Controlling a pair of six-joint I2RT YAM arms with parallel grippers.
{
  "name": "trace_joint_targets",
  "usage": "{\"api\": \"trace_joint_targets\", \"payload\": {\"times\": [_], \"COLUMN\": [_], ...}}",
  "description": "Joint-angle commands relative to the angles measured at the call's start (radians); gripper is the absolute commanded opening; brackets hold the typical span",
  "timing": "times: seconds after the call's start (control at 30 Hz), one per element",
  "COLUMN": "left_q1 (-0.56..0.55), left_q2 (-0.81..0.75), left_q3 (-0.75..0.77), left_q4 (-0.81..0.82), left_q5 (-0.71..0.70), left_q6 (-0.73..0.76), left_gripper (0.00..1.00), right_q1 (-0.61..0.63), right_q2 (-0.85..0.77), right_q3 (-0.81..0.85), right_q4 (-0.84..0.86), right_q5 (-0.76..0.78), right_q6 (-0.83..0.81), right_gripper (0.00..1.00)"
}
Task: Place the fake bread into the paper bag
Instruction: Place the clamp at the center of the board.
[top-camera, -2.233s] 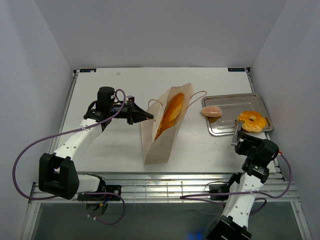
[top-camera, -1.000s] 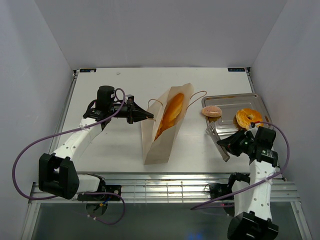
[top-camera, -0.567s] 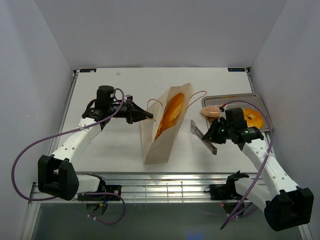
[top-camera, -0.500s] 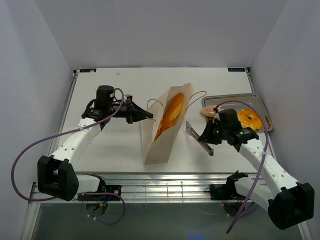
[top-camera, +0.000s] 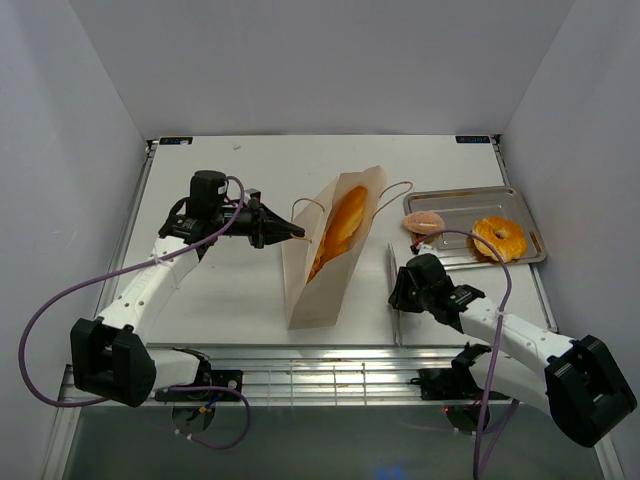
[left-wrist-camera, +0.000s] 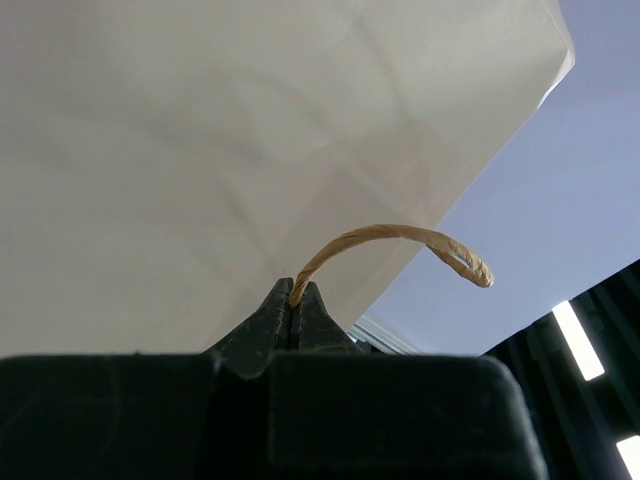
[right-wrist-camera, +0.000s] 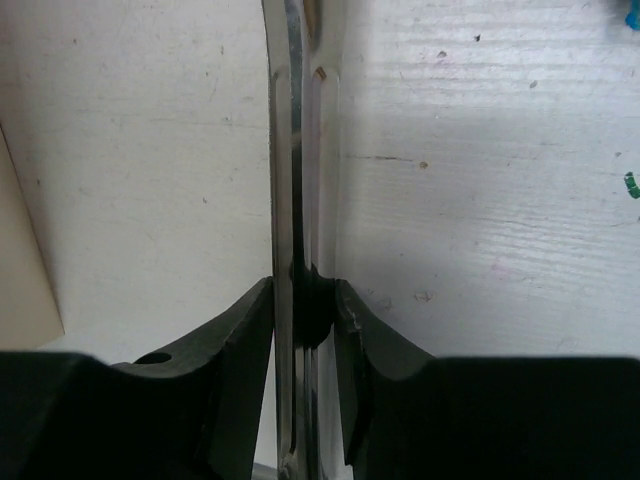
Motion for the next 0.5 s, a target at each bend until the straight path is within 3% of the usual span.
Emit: {"api": "trace_joint_targets", "payload": {"times": [0.0,0.13,0.37,0.47], "left_q1": [-0.006,-0.006,-0.007,-0.009], "left_q2": [-0.039,-0.039,-0.086,-0.099], "left_q3": [0.033,0.045,0.025,0.023], "left_q4": [-0.032,-0.053,-0.090,-0.095], "left_q5": [-0.021,-0.024,-0.056,-0.070], "left_q6": [0.014,0.037,0.039,0.040], "left_gripper": [0.00,0.00,0.00,0.00], "right_q1": [0.026,0.053,0.148,0.240], "right_q2": [-0.019,-0.002,0.010,0.055], "right_q3": [-0.052,-0.073,-0.096,-0.073], "right_q4": [0.111,0.143,0.188,0.179], "right_q5": [0.135,0.196,0.340,0.446], "right_q6": [0.013,0.016,0.054,0.059], "right_gripper": [0.37,0.50,0.64,0.64]}}
